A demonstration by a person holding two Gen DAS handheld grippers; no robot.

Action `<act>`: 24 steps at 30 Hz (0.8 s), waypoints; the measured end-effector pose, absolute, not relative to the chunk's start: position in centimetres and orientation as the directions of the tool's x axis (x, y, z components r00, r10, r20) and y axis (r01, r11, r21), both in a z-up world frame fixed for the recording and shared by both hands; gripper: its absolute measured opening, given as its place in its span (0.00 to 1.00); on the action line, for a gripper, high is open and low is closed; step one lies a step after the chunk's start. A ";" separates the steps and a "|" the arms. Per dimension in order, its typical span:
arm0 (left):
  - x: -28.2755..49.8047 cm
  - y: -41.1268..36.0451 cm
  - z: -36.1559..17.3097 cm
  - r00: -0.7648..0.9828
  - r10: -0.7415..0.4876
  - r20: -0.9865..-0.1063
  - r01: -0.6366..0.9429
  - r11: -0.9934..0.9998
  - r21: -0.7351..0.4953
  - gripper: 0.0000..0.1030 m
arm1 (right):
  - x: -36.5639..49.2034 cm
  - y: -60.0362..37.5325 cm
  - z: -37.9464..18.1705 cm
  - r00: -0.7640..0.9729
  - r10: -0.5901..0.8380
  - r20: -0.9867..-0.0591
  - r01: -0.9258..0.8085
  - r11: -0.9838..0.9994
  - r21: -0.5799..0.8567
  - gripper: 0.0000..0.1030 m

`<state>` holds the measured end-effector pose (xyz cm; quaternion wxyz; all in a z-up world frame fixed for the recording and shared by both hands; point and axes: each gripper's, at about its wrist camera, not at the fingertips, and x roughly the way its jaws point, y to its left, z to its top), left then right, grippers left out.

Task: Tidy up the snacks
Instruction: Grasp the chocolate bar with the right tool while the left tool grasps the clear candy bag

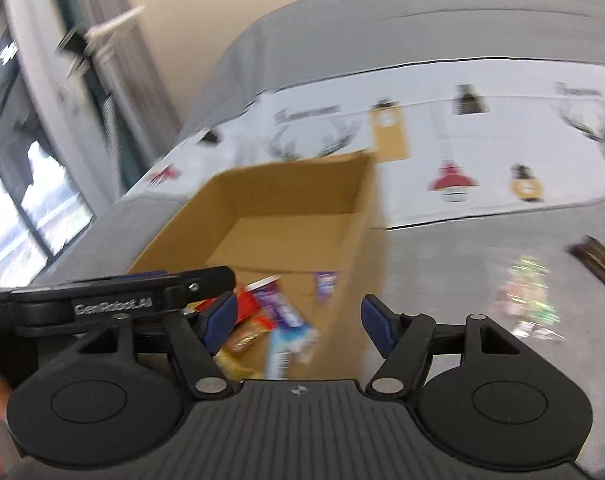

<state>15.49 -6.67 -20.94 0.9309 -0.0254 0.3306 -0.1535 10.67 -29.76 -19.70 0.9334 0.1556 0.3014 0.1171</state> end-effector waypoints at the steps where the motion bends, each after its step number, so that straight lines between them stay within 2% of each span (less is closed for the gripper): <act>1: 15.5 -8.0 -21.2 0.722 -0.314 -0.616 0.286 0.947 -0.147 0.83 | 10.2 -31.2 -20.1 0.800 0.293 -0.524 -0.095 0.924 0.371 0.72; 5: 15.3 -13.1 -22.2 0.685 -0.356 -0.635 0.358 0.925 -0.131 0.83 | 8.9 -36.7 -22.0 0.818 0.221 -0.532 0.011 0.917 0.398 0.74; 12: 18.6 -20.9 -25.9 0.585 -0.404 -0.703 0.411 0.895 -0.172 0.98 | 8.2 -45.0 -24.7 0.834 0.110 -0.541 0.119 0.921 0.371 0.84; 16: 21.9 -25.4 -28.4 0.524 -0.419 -0.742 0.435 0.880 -0.190 1.00 | 10.0 -49.3 -25.9 0.839 0.081 -0.538 0.126 0.933 0.337 0.90; 20: 25.5 -29.7 -31.6 0.492 -0.367 -0.789 0.441 0.887 -0.137 1.00 | 13.1 -53.2 -27.1 0.839 0.067 -0.540 0.122 0.944 0.307 0.92; 24: 29.1 -32.5 -35.1 0.508 -0.264 -0.820 0.410 0.911 -0.039 1.00 | 16.9 -55.5 -28.5 0.816 0.047 -0.576 0.099 0.971 0.219 0.92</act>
